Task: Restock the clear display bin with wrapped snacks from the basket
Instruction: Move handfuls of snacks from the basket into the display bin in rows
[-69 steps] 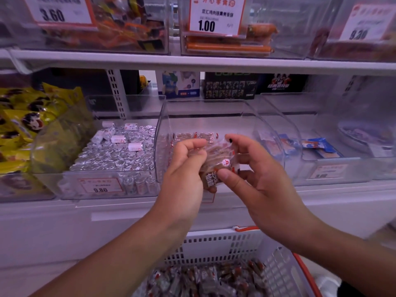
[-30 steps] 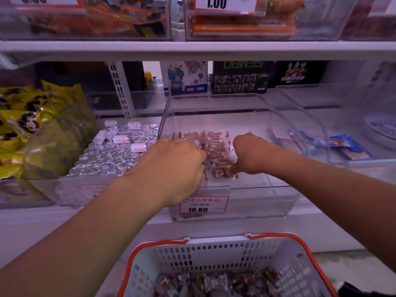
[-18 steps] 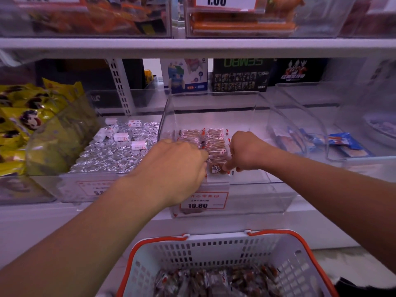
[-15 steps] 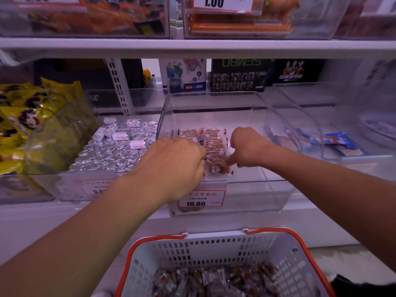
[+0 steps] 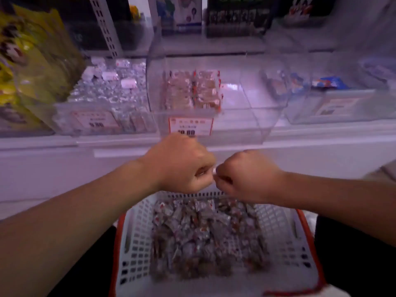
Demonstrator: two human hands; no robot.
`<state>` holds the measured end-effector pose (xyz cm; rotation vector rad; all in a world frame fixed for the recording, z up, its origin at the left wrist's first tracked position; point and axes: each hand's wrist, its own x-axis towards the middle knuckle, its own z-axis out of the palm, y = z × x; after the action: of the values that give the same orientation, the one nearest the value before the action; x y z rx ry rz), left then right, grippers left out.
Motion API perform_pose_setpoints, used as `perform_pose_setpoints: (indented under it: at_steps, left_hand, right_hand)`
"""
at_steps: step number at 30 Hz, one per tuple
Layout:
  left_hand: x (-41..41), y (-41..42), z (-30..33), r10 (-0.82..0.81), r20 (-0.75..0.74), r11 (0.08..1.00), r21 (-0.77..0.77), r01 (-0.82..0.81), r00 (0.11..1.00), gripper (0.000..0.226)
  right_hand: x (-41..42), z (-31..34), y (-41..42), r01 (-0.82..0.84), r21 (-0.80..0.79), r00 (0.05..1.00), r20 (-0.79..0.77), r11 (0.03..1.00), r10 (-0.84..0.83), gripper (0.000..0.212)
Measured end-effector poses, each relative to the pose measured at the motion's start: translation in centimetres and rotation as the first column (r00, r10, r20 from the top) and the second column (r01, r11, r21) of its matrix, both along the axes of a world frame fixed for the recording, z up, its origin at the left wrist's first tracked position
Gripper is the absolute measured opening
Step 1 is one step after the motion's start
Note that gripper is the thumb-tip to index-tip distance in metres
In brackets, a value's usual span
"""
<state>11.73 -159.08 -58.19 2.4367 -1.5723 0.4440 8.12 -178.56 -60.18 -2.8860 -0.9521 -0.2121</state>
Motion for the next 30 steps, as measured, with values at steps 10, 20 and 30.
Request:
perform_pose_setpoints:
  at_steps: [10, 20, 30]
  left_hand:
    - [-9.8, 2.9, -24.0, 0.871, -0.483, 0.492, 0.849, -0.191, 0.094, 0.069]
    - [-12.4, 0.8, -31.1, 0.75, -0.583, 0.452, 0.796, -0.402, -0.312, 0.098]
    - [-11.5, -0.2, -31.7, 0.742, -0.573, 0.421, 0.802, -0.423, -0.348, 0.044]
  right_hand:
    - [-7.7, -22.6, -5.2, 0.134, -0.494, 0.412, -0.761, 0.859, -0.502, 0.06]
    - [-9.4, -30.1, -5.1, 0.271, -0.556, 0.282, -0.735, 0.786, -0.617, 0.078]
    - [-8.3, -29.3, -2.2, 0.604, -0.302, 0.188, -0.845, 0.737, -0.5, 0.005]
